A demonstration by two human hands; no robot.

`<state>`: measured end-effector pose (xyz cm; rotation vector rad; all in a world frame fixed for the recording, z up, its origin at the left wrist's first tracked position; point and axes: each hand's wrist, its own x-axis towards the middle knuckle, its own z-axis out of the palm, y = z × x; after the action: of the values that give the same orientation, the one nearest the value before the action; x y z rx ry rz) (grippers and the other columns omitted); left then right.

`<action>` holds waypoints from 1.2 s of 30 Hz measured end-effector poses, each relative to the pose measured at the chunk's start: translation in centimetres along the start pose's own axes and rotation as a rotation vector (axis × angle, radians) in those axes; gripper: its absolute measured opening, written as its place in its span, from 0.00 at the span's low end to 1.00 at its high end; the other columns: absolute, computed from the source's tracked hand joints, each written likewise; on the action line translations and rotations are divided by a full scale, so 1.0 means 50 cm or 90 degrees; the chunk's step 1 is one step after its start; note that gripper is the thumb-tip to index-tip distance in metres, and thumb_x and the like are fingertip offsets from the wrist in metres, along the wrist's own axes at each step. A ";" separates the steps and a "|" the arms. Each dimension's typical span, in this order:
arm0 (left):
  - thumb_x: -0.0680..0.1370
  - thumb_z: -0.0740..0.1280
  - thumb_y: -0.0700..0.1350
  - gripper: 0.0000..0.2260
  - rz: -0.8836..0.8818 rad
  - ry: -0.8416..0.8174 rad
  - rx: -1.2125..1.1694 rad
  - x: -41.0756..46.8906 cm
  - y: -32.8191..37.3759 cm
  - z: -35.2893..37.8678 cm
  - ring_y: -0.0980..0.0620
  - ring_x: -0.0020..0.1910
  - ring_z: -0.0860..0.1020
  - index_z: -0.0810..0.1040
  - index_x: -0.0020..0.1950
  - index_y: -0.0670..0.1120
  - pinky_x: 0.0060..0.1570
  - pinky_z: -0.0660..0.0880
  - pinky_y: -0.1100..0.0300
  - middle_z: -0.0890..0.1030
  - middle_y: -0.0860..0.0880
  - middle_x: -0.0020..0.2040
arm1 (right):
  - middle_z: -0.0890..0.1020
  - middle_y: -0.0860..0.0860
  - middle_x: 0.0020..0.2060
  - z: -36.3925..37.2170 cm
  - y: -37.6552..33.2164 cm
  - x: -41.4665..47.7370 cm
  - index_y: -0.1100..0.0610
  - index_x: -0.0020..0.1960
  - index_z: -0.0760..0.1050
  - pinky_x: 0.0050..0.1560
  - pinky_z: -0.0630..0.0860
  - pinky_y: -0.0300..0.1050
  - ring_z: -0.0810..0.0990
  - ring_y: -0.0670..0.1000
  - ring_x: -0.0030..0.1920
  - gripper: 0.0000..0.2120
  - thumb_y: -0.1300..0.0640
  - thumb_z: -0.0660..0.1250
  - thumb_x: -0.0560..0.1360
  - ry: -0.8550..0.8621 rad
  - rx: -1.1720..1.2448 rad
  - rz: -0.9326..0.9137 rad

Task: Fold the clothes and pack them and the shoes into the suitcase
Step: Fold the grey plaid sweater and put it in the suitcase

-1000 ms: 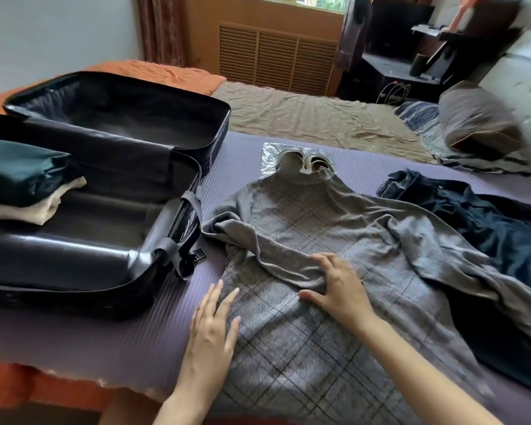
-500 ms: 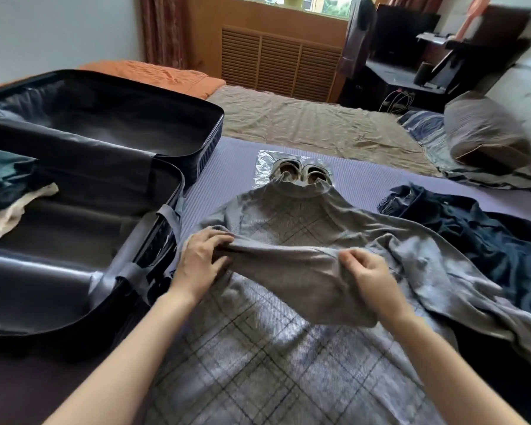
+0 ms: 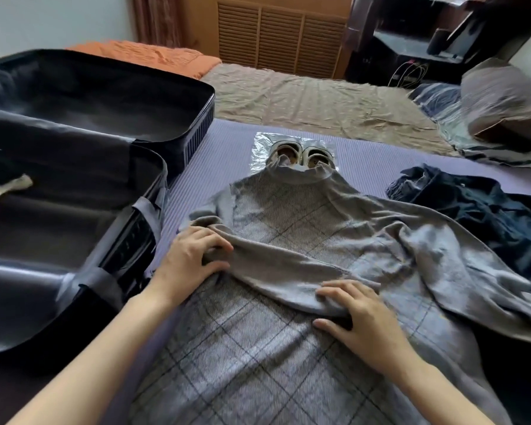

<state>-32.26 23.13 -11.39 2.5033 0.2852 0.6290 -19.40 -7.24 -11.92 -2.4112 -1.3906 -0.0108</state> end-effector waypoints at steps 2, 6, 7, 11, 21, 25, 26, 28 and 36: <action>0.64 0.69 0.59 0.20 0.014 -0.034 0.063 -0.010 -0.021 0.001 0.52 0.57 0.73 0.82 0.50 0.51 0.62 0.67 0.49 0.80 0.54 0.52 | 0.79 0.41 0.55 0.000 0.001 0.000 0.46 0.54 0.80 0.63 0.70 0.41 0.75 0.43 0.57 0.24 0.32 0.61 0.68 0.029 0.014 -0.004; 0.64 0.72 0.53 0.11 -0.004 -0.002 0.039 -0.006 -0.038 -0.002 0.52 0.55 0.75 0.83 0.44 0.52 0.60 0.69 0.44 0.80 0.55 0.48 | 0.83 0.40 0.49 -0.004 0.001 0.017 0.45 0.45 0.82 0.60 0.69 0.44 0.79 0.42 0.51 0.15 0.39 0.62 0.70 0.073 -0.001 -0.033; 0.66 0.74 0.50 0.07 -0.021 0.030 0.020 -0.001 -0.034 -0.004 0.50 0.54 0.76 0.83 0.42 0.52 0.60 0.69 0.46 0.81 0.54 0.46 | 0.83 0.40 0.46 -0.010 -0.001 0.019 0.45 0.43 0.81 0.55 0.72 0.44 0.80 0.43 0.48 0.13 0.41 0.61 0.71 0.092 0.029 -0.016; 0.72 0.72 0.43 0.04 -0.053 0.131 -0.048 0.034 -0.005 -0.020 0.50 0.52 0.77 0.81 0.46 0.49 0.59 0.71 0.49 0.81 0.53 0.47 | 0.79 0.42 0.33 -0.074 0.000 0.039 0.45 0.44 0.74 0.38 0.71 0.42 0.76 0.44 0.34 0.16 0.34 0.57 0.74 0.178 0.212 0.109; 0.71 0.69 0.61 0.13 -0.100 -0.045 0.098 0.262 0.008 -0.058 0.47 0.43 0.77 0.76 0.40 0.51 0.43 0.69 0.57 0.77 0.50 0.37 | 0.84 0.48 0.37 -0.184 0.109 0.172 0.50 0.43 0.81 0.38 0.71 0.35 0.80 0.42 0.36 0.07 0.50 0.65 0.77 0.061 0.304 0.245; 0.70 0.65 0.66 0.19 -0.042 -0.135 0.302 0.341 -0.004 -0.058 0.46 0.48 0.78 0.77 0.45 0.51 0.43 0.66 0.58 0.80 0.48 0.42 | 0.82 0.50 0.36 -0.148 0.150 0.228 0.52 0.47 0.80 0.41 0.73 0.47 0.80 0.52 0.40 0.13 0.45 0.63 0.77 0.018 0.039 0.269; 0.70 0.64 0.68 0.21 -0.028 -0.135 0.331 0.348 -0.015 -0.052 0.46 0.49 0.78 0.78 0.48 0.52 0.44 0.66 0.58 0.81 0.47 0.45 | 0.82 0.50 0.39 -0.133 0.156 0.241 0.52 0.49 0.80 0.44 0.73 0.48 0.79 0.54 0.44 0.12 0.45 0.63 0.77 0.029 -0.054 0.273; 0.68 0.62 0.70 0.27 -0.013 -0.144 0.384 0.343 -0.047 -0.032 0.46 0.55 0.75 0.77 0.58 0.53 0.53 0.65 0.55 0.81 0.48 0.51 | 0.82 0.52 0.50 -0.105 0.168 0.262 0.52 0.54 0.79 0.55 0.70 0.50 0.77 0.56 0.53 0.12 0.46 0.63 0.78 0.037 -0.167 0.275; 0.78 0.64 0.51 0.25 -0.321 0.017 0.205 0.232 -0.079 0.041 0.40 0.69 0.62 0.65 0.71 0.41 0.68 0.58 0.47 0.66 0.38 0.69 | 0.66 0.51 0.72 -0.006 0.129 0.220 0.54 0.71 0.68 0.72 0.58 0.53 0.63 0.54 0.71 0.24 0.48 0.63 0.78 0.054 -0.115 0.203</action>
<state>-21.43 29.21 -10.72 2.5642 1.0598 0.4323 -8.23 -1.04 -11.59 -2.7205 -0.9939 -0.1621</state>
